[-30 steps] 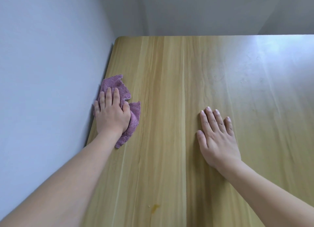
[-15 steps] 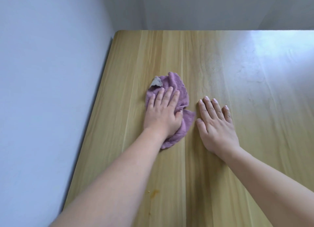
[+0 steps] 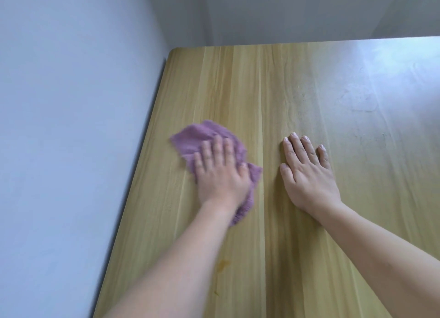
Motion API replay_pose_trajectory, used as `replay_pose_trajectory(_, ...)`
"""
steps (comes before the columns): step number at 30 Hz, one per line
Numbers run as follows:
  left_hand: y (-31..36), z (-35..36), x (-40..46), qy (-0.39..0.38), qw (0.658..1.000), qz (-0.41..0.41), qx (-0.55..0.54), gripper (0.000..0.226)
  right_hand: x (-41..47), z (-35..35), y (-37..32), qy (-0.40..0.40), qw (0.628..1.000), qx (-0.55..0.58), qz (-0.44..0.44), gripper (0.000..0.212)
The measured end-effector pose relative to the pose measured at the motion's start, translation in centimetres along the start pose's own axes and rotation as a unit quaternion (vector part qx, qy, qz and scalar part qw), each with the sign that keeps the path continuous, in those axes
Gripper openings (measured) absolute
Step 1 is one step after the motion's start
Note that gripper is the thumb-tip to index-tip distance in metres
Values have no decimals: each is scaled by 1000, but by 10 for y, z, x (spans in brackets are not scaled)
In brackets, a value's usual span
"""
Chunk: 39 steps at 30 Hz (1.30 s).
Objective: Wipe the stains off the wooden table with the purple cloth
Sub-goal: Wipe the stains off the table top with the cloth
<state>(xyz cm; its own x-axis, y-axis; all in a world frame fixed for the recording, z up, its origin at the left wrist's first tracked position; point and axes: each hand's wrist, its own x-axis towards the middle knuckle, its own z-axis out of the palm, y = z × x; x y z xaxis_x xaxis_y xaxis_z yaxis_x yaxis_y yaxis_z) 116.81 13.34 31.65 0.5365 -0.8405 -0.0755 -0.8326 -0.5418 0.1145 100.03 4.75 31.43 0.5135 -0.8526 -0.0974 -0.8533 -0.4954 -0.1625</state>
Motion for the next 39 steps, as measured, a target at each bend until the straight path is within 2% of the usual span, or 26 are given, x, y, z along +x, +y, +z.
replay_pose_trajectory(3, 38, 7, -16, -32, 992, 123, 18, 71, 1, -1, 0, 3, 1000, 0, 1, 61)
replay_pose_trajectory(6, 4, 1, -12, -26, 985, 168, 41, 71, 1, -1, 1, 2, 1000, 2, 2, 61)
replay_pose_trajectory(8, -40, -3, -12, -17, 990, 136, 36, 71, 1, -1, 0, -1, 1000, 5, 2, 61)
replay_pose_trajectory(11, -109, -9, -25, 2, 999, 43, 25, 70, -1, -1, -1, -1, 1000, 6, 2, 60)
replay_pose_trajectory(14, -135, -11, -33, 15, 999, -26, 23, 72, 1, 0, 0, 4, 1000, 8, 3, 60)
replay_pose_trajectory(21, -134, -13, -34, 19, 999, -41, 21, 73, -17, -1, -12, -5, 999, 29, 27, 60)
replay_pose_trajectory(27, -133, -13, -30, 25, 999, -36, 26, 68, -117, 11, -16, -23, 999, 23, 3, 62)
replay_pose_trajectory(32, -80, -10, -45, 12, 993, -119, 10, 68, -119, 10, -15, -19, 1000, 6, 6, 65)
replay_pose_trajectory(34, -33, -3, -58, 6, 997, -72, 14, 71, -119, 10, -14, -18, 1000, 2, 3, 66)
replay_pose_trajectory(36, 8, 7, -77, -9, 999, 23, 22, 73, -120, 9, -13, -17, 1000, 3, 2, 66)
replay_pose_trajectory(39, 15, 9, -89, -42, 989, 138, 40, 75, -120, 8, -15, -10, 1000, 9, 2, 66)
